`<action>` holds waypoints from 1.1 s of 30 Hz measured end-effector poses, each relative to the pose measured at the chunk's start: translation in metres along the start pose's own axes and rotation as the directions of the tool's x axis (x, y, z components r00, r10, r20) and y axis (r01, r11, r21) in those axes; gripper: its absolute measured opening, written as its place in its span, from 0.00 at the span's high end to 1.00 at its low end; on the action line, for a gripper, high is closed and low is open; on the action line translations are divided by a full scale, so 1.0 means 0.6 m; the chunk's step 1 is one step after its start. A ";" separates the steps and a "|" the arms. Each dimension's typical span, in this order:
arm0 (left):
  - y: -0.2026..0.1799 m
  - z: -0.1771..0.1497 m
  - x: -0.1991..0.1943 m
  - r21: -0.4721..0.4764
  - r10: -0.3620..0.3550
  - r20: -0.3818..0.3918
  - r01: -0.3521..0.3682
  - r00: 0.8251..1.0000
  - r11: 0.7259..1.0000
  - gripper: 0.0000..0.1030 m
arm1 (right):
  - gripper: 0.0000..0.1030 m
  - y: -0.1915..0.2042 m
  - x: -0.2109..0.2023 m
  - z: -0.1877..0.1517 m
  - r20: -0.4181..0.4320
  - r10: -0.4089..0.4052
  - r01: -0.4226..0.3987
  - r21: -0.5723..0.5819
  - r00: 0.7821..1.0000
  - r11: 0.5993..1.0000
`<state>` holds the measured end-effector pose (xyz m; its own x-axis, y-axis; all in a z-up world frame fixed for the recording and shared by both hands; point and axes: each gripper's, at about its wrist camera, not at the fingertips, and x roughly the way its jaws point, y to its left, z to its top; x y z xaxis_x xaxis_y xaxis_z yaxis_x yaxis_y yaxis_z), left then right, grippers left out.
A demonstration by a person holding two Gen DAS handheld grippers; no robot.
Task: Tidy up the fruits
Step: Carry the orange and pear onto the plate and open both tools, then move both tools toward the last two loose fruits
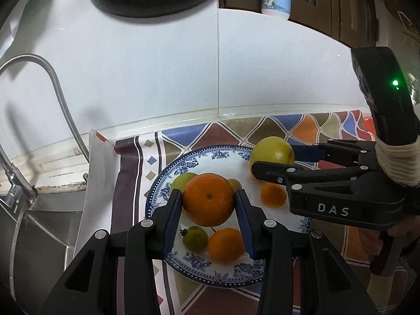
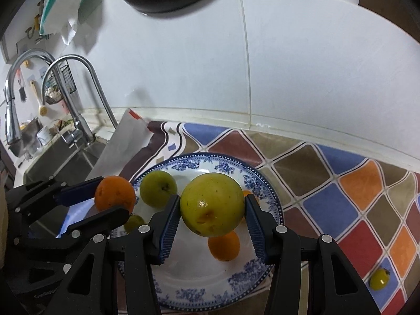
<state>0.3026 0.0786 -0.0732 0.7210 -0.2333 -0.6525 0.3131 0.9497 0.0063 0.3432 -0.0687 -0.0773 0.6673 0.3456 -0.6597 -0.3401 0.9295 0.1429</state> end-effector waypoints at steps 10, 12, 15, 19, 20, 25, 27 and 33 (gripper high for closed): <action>-0.002 0.000 0.015 0.003 0.000 -0.010 0.000 1.000 1.000 0.60 | 0.51 -0.012 0.028 -0.005 -0.033 -0.002 0.002 0.017 0.999 1.000; -0.001 0.001 0.016 -0.002 -0.004 -0.013 0.004 1.000 1.000 0.60 | 0.51 -0.014 0.030 -0.005 -0.039 0.003 -0.002 0.025 0.999 1.000; -0.001 0.001 0.012 -0.006 0.007 -0.002 -0.007 1.000 1.000 0.58 | 0.51 -0.015 0.028 -0.005 -0.030 0.008 -0.007 0.038 1.000 0.999; 0.002 0.008 -0.004 -0.018 0.019 0.024 -0.019 1.000 1.000 0.54 | 0.51 -0.012 0.012 0.001 0.004 -0.005 0.005 0.032 1.000 0.999; 0.002 0.010 -0.009 -0.018 0.027 0.032 -0.026 0.999 1.000 0.53 | 0.51 -0.011 0.007 0.002 0.012 -0.006 0.005 0.033 1.000 0.999; -0.001 0.017 -0.040 -0.026 0.040 0.068 -0.038 0.997 0.999 0.48 | 0.51 -0.006 -0.029 -0.002 0.045 -0.021 0.020 0.033 0.999 0.999; -0.005 0.019 -0.053 -0.025 0.045 0.083 -0.043 0.996 0.999 0.47 | 0.51 -0.004 -0.044 -0.006 0.060 -0.028 0.027 0.030 0.998 0.999; -0.023 0.021 -0.101 -0.034 0.036 0.124 -0.032 0.992 0.999 0.37 | 0.43 0.002 -0.102 -0.017 0.101 -0.058 0.054 0.039 0.993 0.998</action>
<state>0.2626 0.0771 -0.0244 0.8026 -0.2232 -0.5531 0.2688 0.9632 0.0013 0.2952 -0.0901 -0.0442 0.7495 0.3024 -0.5889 -0.2770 0.9512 0.1360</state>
